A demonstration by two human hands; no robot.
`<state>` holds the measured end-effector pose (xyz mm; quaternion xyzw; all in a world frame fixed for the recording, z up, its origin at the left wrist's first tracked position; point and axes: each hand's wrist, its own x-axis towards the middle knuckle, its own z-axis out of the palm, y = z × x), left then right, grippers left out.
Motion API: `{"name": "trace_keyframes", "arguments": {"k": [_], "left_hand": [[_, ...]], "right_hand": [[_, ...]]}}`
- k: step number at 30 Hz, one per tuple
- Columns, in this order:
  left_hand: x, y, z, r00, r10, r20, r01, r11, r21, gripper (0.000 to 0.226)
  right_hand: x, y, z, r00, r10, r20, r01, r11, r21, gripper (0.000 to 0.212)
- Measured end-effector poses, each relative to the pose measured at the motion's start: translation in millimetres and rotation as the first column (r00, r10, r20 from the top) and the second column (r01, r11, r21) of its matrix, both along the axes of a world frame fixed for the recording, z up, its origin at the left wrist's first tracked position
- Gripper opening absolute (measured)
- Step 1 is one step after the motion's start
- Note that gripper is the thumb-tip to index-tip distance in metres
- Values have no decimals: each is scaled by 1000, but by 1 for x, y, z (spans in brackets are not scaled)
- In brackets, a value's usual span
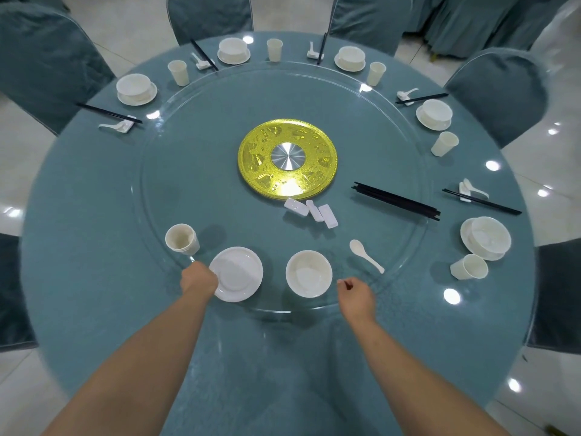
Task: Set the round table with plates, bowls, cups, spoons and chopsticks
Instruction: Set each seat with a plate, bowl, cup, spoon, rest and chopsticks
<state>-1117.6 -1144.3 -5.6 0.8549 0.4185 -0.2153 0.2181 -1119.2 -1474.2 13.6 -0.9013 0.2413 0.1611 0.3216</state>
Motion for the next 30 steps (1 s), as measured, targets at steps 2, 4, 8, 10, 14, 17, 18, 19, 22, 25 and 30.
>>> {"name": "trace_keyframes", "arguments": {"k": [2, 4, 8, 10, 14, 17, 18, 19, 22, 25, 30], "left_hand": [[0, 1, 0, 1000, 10, 0, -10, 1000, -1, 25], [0, 1, 0, 1000, 15, 4, -15, 1000, 5, 25], [-1, 0, 1, 999, 30, 17, -30, 1000, 4, 26], [0, 2, 0, 999, 39, 17, -39, 999, -14, 28], [2, 5, 2, 997, 73, 7, -72, 993, -98, 29], [2, 7, 2, 993, 122, 7, -118, 976, -182, 32], [1, 7, 2, 989, 144, 17, -137, 967, -214, 33], [1, 7, 2, 986, 166, 33, -153, 956, -248, 35], [-2, 5, 7, 966, 240, 97, -196, 924, -327, 37], [-5, 4, 17, 947, 270, 175, -196, 916, -350, 34], [-15, -11, 39, 885, 338, 320, -178, 881, -438, 11]], "right_hand": [[0, -1, 0, 1000, -5, -1, 5, 1000, 1, 35], [0, -2, -1, 1000, -9, -3, 9, 1000, 10, 33], [-1, -3, 0, 1000, -21, -6, 21, 999, 26, 33], [-1, -3, -1, 1000, -21, -4, 21, 999, 28, 31], [-2, -3, -2, 999, -30, -18, 31, 998, 50, 29], [-2, -2, -3, 1000, -25, -13, 26, 998, 52, 28], [-2, -1, -2, 1000, -21, -11, 21, 999, 48, 28], [-2, -1, -2, 1000, -17, -9, 17, 999, 42, 28], [-2, 0, 0, 1000, -6, 8, 6, 999, 35, 29], [-6, 3, 5, 1000, 1, 25, -2, 999, 36, 32], [-15, 8, 14, 996, -13, 86, 2, 993, 117, 33]]}}
